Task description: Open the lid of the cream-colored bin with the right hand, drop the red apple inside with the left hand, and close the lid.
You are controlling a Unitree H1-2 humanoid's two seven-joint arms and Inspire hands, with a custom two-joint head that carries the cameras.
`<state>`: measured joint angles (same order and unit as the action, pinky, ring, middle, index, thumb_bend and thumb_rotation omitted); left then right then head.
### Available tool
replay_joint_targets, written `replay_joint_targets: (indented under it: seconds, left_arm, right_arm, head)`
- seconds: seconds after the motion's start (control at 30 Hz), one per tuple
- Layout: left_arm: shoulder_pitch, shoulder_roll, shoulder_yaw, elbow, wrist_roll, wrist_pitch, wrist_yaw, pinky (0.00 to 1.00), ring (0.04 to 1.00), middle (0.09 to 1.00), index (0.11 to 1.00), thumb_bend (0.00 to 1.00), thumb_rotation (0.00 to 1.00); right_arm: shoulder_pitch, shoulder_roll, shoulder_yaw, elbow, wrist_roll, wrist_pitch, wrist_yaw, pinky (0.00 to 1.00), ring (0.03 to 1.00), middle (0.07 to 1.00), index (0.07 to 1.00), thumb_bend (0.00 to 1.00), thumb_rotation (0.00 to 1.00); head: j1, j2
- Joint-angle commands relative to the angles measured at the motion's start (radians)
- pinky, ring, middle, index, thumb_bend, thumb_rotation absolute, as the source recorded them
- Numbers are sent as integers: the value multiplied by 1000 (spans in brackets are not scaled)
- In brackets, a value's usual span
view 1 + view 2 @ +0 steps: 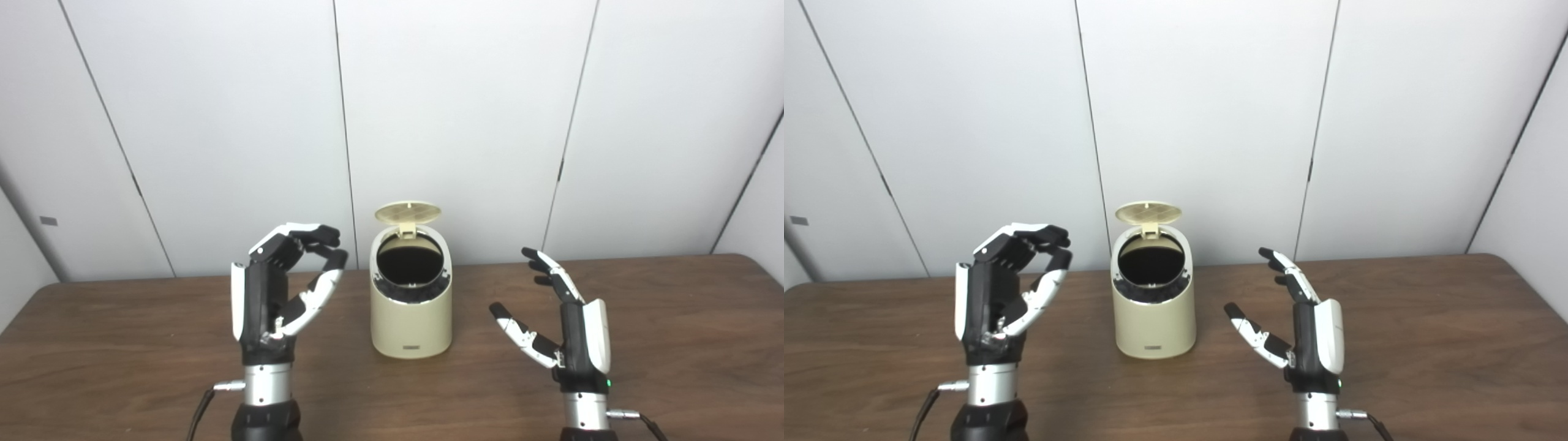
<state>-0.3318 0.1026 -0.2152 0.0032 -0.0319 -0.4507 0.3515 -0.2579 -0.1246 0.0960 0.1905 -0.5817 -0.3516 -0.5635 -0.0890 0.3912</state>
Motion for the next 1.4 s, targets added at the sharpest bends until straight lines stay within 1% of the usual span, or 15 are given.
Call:
replay_joint_targets:
  seconds: [0.0,0.03,0.1,0.13,0.27,0.43,0.53,0.67,0.73,0.8,0.93,1.0,1.17,1.27,1.37]
  left_arm:
    - [2,-3,43,-24,-46,-19,-88,593,654,672,670,450,786]
    - [15,-7,65,-18,-58,-19,-119,602,664,681,680,457,817]
    - [28,-23,105,-7,-67,-19,-169,620,691,706,700,474,887]
    - [31,-30,126,2,-67,-19,-189,621,694,709,703,478,898]
    - [37,-70,189,23,-55,-19,-243,615,695,713,705,511,914]
    - [45,-107,239,42,-33,-19,-266,619,707,727,714,534,912]
    - [52,-118,247,62,-41,-18,-274,628,719,748,738,504,881]
    - [63,-123,244,70,-43,-18,-291,663,739,765,754,470,887]
    - [68,-124,243,67,-40,-16,-296,670,744,767,756,456,887]
    - [72,-123,244,66,-33,-15,-299,673,751,775,765,446,878]
    - [74,-126,247,66,-24,-14,-294,686,758,778,766,447,865]
    - [75,-126,248,66,-21,-14,-294,682,748,767,754,443,863]
    - [76,-131,250,67,-25,-14,-295,670,737,752,740,451,860]
    - [78,-136,251,66,-30,-12,-292,669,735,750,736,455,864]
    - [83,-140,255,61,-28,-2,-286,675,730,743,728,470,865]
  right_arm:
    - [22,-36,9,-114,-30,35,84,789,889,914,907,468,780]
    - [25,-44,11,-193,-45,81,134,801,902,928,920,474,821]
    - [27,-54,5,-299,-46,140,206,865,951,971,963,579,910]
    - [22,-58,-1,-349,-50,166,236,877,959,978,970,596,920]
    - [-7,-80,-30,-470,-55,227,308,904,977,993,988,576,935]
    - [-97,-139,-76,-560,-74,281,413,891,954,961,962,650,954]
    - [-189,-178,-64,-631,-85,367,557,906,973,984,972,676,978]
    - [-303,-226,-28,-698,-94,466,743,977,999,990,976,695,999]
    - [-368,-247,-5,-703,-98,506,834,974,1000,982,966,728,1000]
    - [-429,-264,19,-698,-98,547,921,922,1000,977,956,805,1000]
    - [-532,-294,66,-663,-115,596,1054,888,996,961,931,905,989]
    - [-566,-301,82,-637,-122,599,1086,870,974,928,907,955,985]
    - [-643,-296,127,-549,-152,585,1126,877,932,858,850,960,979]
    - [-676,-287,147,-500,-157,589,1144,878,929,847,845,988,969]
    - [-687,-275,159,-476,-156,608,1164,884,928,854,852,964,951]
  head:
    - [-2,1]
    - [-4,4]
    - [-8,5]
    - [-10,6]
    - [-9,8]
    - [-16,10]
    - [-17,13]
    - [-17,16]
    - [-16,19]
    - [-15,22]
    - [-12,24]
    - [-11,26]
    - [-6,26]
    - [-4,28]
    - [-1,30]
